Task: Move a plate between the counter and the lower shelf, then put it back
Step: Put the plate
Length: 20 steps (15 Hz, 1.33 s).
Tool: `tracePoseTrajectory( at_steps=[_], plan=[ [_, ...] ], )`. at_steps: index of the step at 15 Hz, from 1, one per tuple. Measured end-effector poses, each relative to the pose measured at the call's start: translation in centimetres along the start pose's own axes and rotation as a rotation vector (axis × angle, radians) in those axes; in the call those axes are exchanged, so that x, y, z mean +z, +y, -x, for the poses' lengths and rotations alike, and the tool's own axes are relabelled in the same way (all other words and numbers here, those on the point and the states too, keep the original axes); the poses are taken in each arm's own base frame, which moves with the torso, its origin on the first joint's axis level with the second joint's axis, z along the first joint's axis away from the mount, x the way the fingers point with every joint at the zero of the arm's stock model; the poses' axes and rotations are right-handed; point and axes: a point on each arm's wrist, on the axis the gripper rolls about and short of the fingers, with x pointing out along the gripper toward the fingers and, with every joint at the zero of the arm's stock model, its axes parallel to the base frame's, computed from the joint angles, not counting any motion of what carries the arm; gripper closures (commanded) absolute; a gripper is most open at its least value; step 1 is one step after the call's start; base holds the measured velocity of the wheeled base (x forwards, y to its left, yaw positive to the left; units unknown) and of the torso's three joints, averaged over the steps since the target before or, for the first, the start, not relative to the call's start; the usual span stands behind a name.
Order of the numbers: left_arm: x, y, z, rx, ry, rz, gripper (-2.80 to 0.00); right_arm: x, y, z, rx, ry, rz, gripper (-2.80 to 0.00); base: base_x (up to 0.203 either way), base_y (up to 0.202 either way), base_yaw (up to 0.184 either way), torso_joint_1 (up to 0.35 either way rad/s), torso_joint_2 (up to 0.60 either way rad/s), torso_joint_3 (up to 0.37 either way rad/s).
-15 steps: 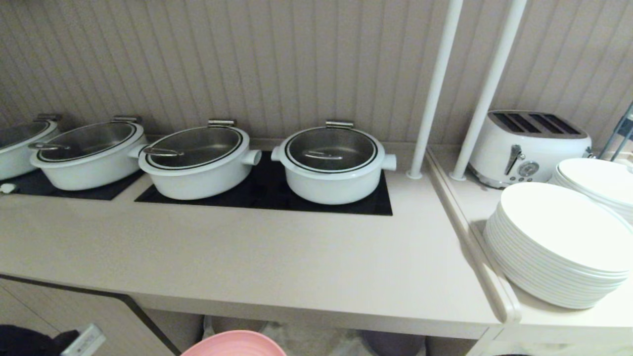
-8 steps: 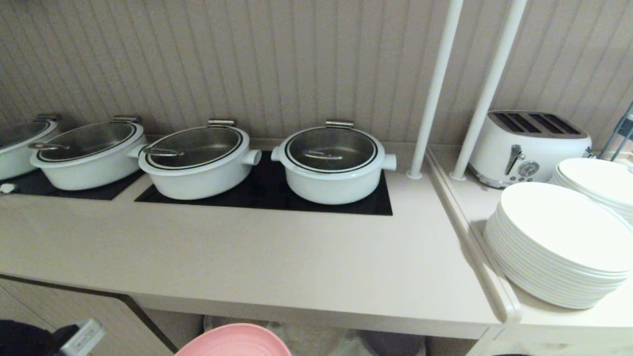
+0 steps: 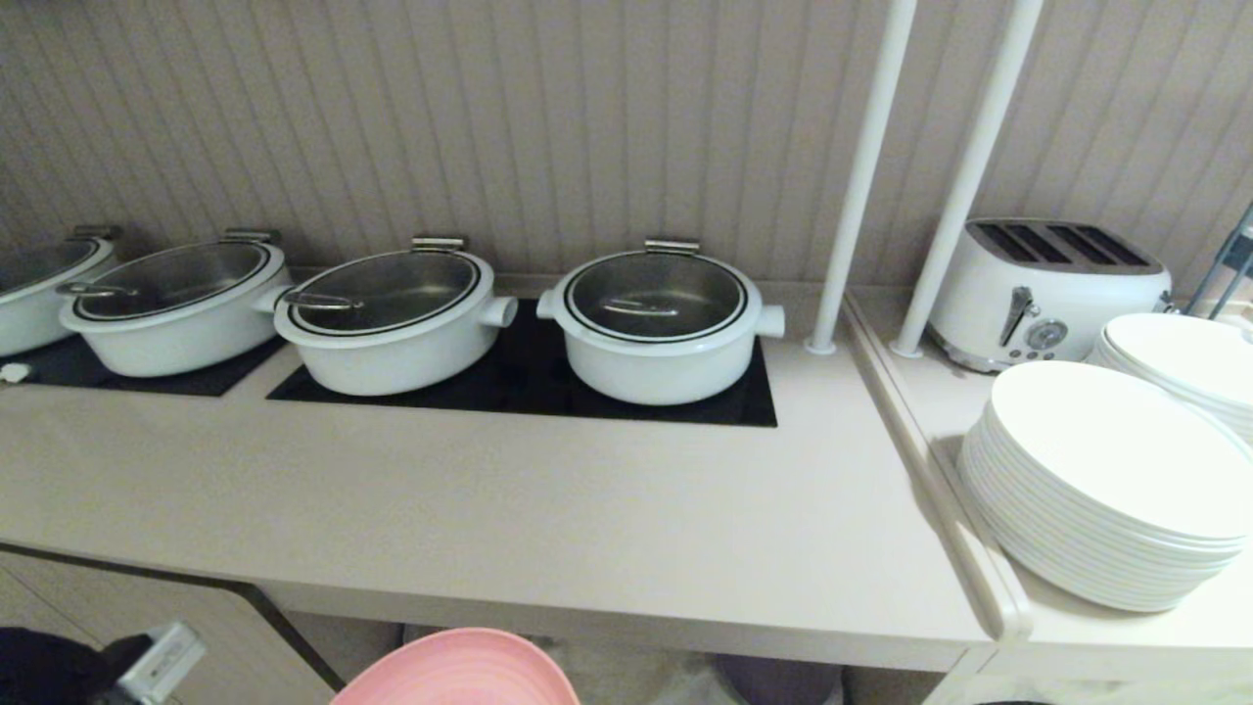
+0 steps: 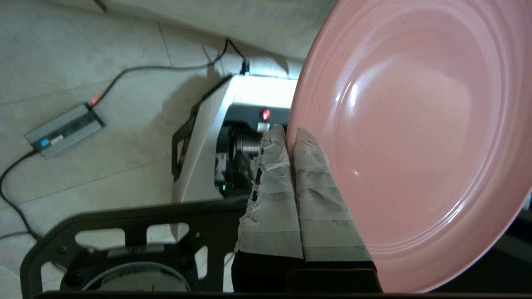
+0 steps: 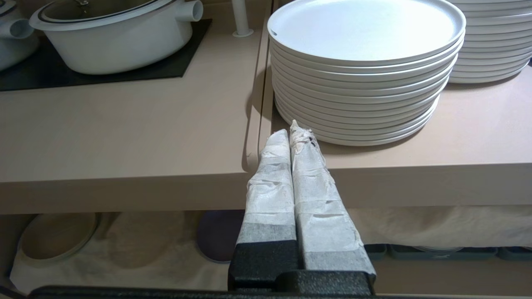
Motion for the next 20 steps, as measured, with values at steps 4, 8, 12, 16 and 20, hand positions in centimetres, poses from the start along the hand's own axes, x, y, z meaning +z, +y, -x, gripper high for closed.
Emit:
tracePoseTrajectory(
  at_steps=[4,8,12,16,20],
  plan=[
    [0.8,-0.5,0.0,-0.01,-0.049,0.001,0.0,0.0,0.0,0.0,0.0,0.0,0.0,0.0,0.0,0.0,0.0,0.0,0.0,0.0],
    [2.2,-1.5,0.1,-0.02,-0.07,0.003,0.0,0.0,0.0,0.0,0.0,0.0,0.0,0.0,0.0,0.0,0.0,0.0,0.0,0.0],
    [3.6,-2.4,0.0,-0.022,-0.083,0.002,0.0,0.0,0.0,0.0,0.0,0.0,0.0,0.0,0.0,0.0,0.0,0.0,0.0,0.0],
    [5.1,-3.2,-0.1,-0.02,-0.094,0.011,0.0,0.0,0.0,0.0,0.0,0.0,0.0,0.0,0.0,0.0,0.0,0.0,0.0,0.0],
    [6.8,-3.8,-0.8,0.001,-0.097,0.035,0.0,0.0,0.0,0.0,0.0,0.0,0.0,0.0,0.0,0.0,0.0,0.0,0.0,0.0]
  ],
)
